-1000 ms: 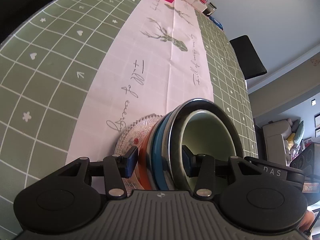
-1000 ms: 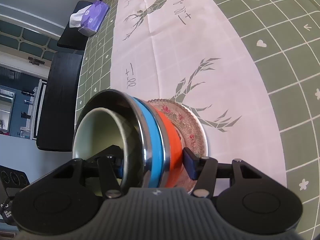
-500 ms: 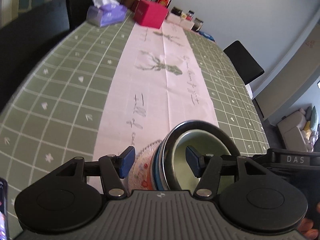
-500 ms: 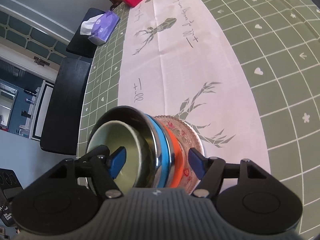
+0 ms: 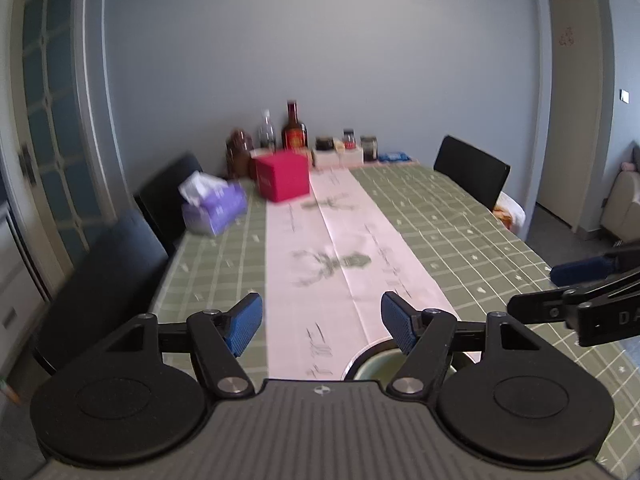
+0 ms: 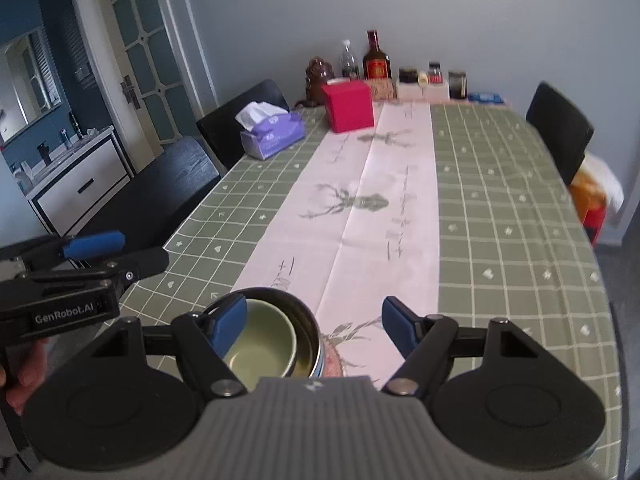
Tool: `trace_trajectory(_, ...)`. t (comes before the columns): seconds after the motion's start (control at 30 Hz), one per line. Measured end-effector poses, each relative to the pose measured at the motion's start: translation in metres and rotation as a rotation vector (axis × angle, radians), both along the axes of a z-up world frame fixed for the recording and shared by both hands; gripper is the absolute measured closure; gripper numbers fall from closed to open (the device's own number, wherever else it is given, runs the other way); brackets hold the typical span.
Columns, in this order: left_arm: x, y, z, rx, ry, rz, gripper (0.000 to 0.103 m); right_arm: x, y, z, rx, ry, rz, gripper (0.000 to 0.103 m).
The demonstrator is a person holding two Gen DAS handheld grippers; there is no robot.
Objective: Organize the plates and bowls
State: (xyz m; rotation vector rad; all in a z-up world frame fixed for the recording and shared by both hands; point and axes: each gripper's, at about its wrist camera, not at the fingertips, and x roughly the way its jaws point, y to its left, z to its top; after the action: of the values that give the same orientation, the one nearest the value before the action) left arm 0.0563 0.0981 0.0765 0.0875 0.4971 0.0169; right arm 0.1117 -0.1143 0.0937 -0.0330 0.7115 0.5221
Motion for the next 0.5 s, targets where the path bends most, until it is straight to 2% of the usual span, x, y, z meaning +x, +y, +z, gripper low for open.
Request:
trace_trajectory(0.1, -0.021, -0.016, 0.010, 0.070, -0.102, -0.015, 0.018, -0.022, -0.011, 0.013, -0.021, -0.105, 0.011, 0.026)
trace_trajectory(0.17, -0.035, -0.025, 0.013, 0.088, -0.155, -0.023, 0.017, -0.035, -0.019, 0.017, -0.023, -0.152, 0.015, 0.026)
trace_trajectory(0.27, -0.052, -0.037, 0.013, 0.079, -0.172, -0.033, 0.015, -0.053, -0.031, 0.018, -0.017, -0.179, 0.004, 0.026)
trace_trajectory(0.33, -0.062, -0.042, 0.011, 0.074, -0.183, -0.021, 0.009, -0.067, -0.039, 0.017, 0.000, -0.191, 0.002, 0.026)
trace_trajectory(0.5, -0.089, -0.056, -0.002, 0.134, -0.248, 0.019, 0.009, -0.107, -0.052, 0.007, -0.033, -0.301, -0.039, 0.021)
